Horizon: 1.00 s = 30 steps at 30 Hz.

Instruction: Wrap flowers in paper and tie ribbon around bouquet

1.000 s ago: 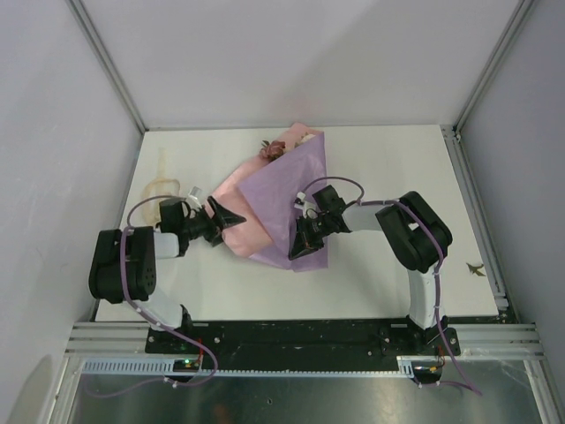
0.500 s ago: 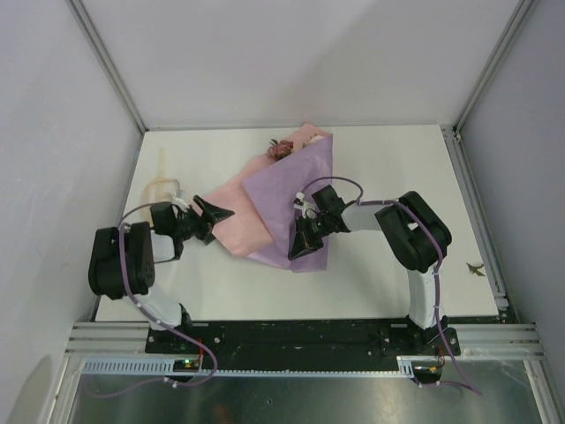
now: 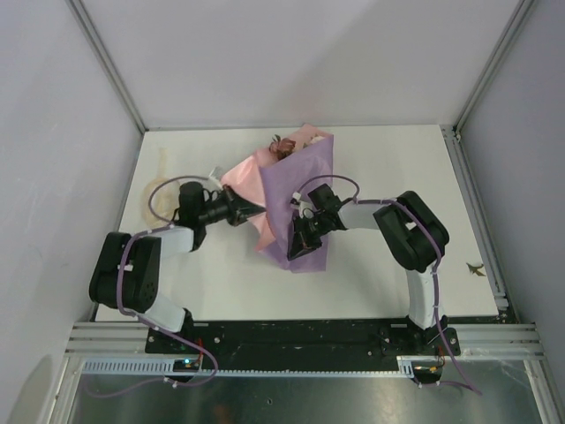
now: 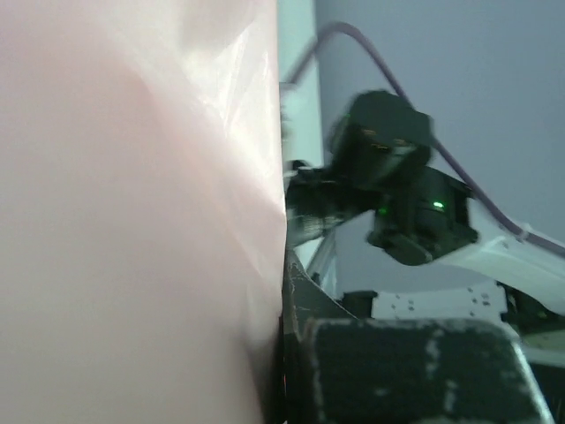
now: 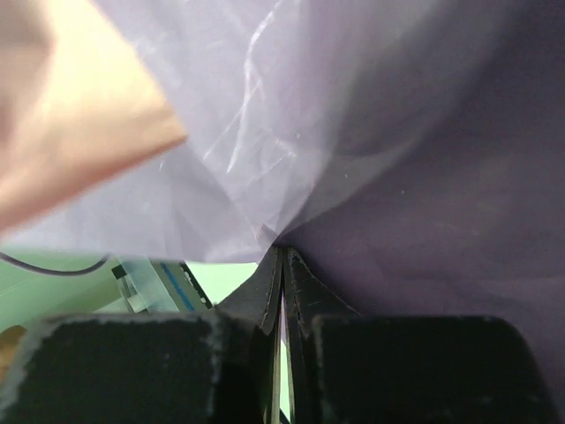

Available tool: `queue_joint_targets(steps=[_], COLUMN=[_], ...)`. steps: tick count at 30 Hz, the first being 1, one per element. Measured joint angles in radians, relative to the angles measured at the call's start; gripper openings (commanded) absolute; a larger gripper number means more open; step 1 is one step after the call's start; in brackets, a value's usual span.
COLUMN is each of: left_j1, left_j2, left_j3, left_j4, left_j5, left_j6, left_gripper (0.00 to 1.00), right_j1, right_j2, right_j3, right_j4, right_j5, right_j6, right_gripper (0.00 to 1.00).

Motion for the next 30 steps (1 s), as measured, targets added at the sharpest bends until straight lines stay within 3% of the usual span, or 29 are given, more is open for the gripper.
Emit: queue_joint_targets(steps=[9,15,23,30], left_j1=[-0.227,-0.234,-0.233,-0.219], left_j2=[0.051,0.042,-0.097,-0.069], left_j3=[0.211,0.181,0.03,0.024], left_j4=[-0.005,-0.019,-0.014,0.005], left_j5=[0.036,0.051,0.068,0.081], left_j6=[-0.03,-0.031,-0.022,0.007], left_gripper=[0.0,0.0,0.0,0.0], right_j1=[0.043,0.072,0.131,0.132], right_j2=[0.072,0.144,0.228,0.219], right_j3=[0.121,0.186,0.24,0.242], right_j4=[-0.112,-0.218,-0.353,-0.383], right_j5=[-0.029,-0.143,-0.296,-0.302], right_j6=[-0.064,-0.118,-0.217,-0.253], right_gripper=[0.0,0.0,0.0,0.2])
